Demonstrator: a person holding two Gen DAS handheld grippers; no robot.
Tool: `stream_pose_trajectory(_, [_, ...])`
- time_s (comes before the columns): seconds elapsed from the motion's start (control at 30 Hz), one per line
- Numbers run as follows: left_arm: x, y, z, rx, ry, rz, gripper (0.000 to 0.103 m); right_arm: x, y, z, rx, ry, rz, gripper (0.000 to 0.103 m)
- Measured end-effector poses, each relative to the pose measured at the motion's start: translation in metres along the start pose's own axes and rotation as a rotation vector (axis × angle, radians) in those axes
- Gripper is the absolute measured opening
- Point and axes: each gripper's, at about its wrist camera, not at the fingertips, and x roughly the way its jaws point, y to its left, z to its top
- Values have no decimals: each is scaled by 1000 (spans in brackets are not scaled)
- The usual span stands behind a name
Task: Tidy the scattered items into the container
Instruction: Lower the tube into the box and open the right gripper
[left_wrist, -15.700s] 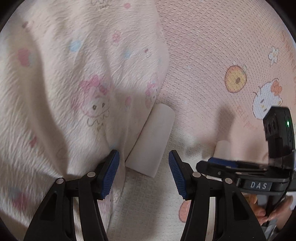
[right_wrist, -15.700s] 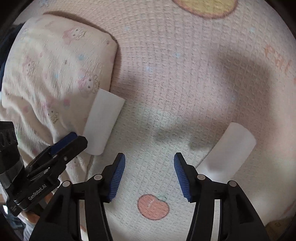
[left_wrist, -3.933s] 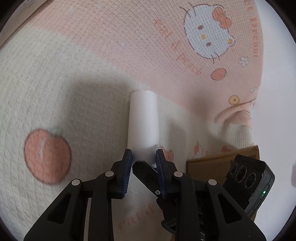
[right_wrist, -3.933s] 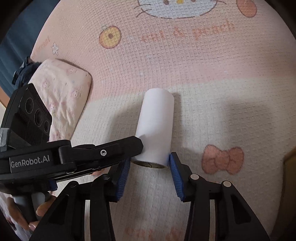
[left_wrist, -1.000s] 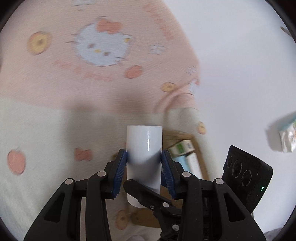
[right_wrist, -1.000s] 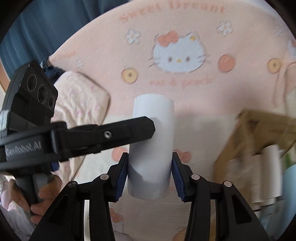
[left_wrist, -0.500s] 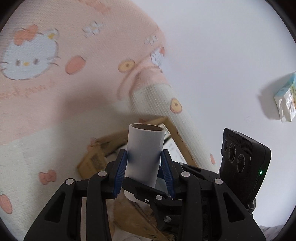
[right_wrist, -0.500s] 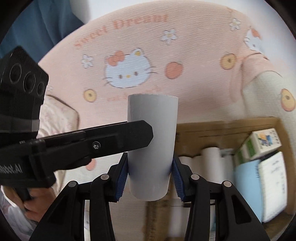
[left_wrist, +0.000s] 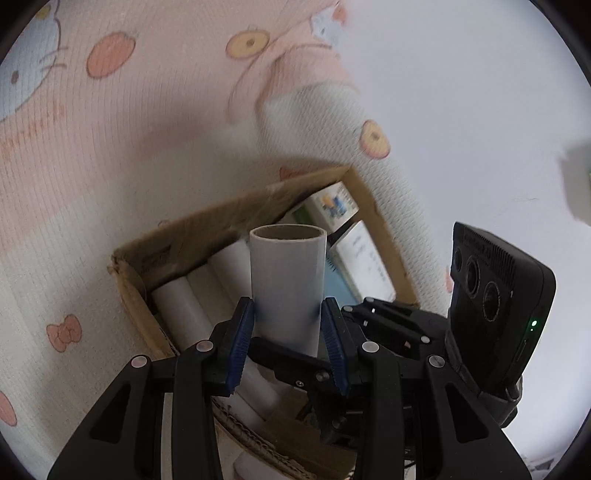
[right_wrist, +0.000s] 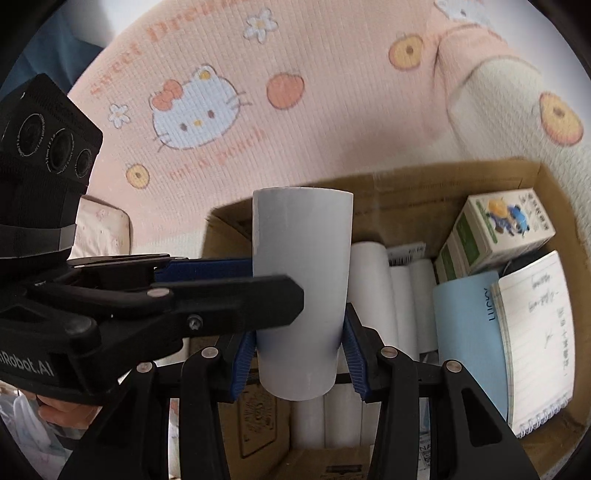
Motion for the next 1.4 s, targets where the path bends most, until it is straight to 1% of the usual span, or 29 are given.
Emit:
stream_pose_trajectory(0.17, [4,2,0,24,14,50,41,14,-6,1,20,43,40,41])
stream_pose_trajectory(0.23, [3,5,3,11,10,60,41,19,-8,4,31,52,41,41])
stream_pose_trajectory(0.33, [-4,9,6,-3,-10,59,40,30,-8,7,27,77,10,41])
stream_pose_trajectory(0.37, [-9,10,6,0,-23,77,39,34,-7,7,23,90,-5,41])
stream_pose_trajectory(0.4, [-13,10,7,12,-43,104,36,37,-7,7,18,99,-24,41])
stream_pose_trajectory(0.47, [-18,11,8,25,-56,118,33,40,-4,7,9,113,-30,41])
stream_pose_trajectory(0.53, [-22,12,9,23,-65,113,33,42,-3,8,1,130,-39,41])
stream_pose_trajectory(0.67, [-29,11,9,50,-101,138,32,46,2,8,-43,157,-80,41])
stream_pose_trajectory(0.77, [-33,10,9,63,-112,133,32,51,6,7,-77,173,-117,41])
stream_pose_trajectory(0.9, [-34,11,9,62,-118,125,32,54,1,8,-74,193,-125,41])
stream_pose_trajectory(0.97, [-34,12,8,59,-121,121,32,56,2,6,-101,214,-160,41])
stream_pose_trajectory(1.07, [-34,15,6,50,-122,120,32,53,8,2,-156,197,-214,41])
stream_pose_trajectory(1.13, [-33,16,6,47,-118,117,32,50,6,2,-157,194,-204,41])
stream_pose_trajectory(1.2, [-33,16,6,45,-117,115,32,45,2,4,-131,188,-177,41])
stream_pose_trajectory(1.3, [-32,15,6,49,-117,115,31,32,3,6,-123,159,-150,42])
stream_pose_trajectory(1.4, [-31,13,4,60,-108,122,31,17,3,7,-128,132,-160,42])
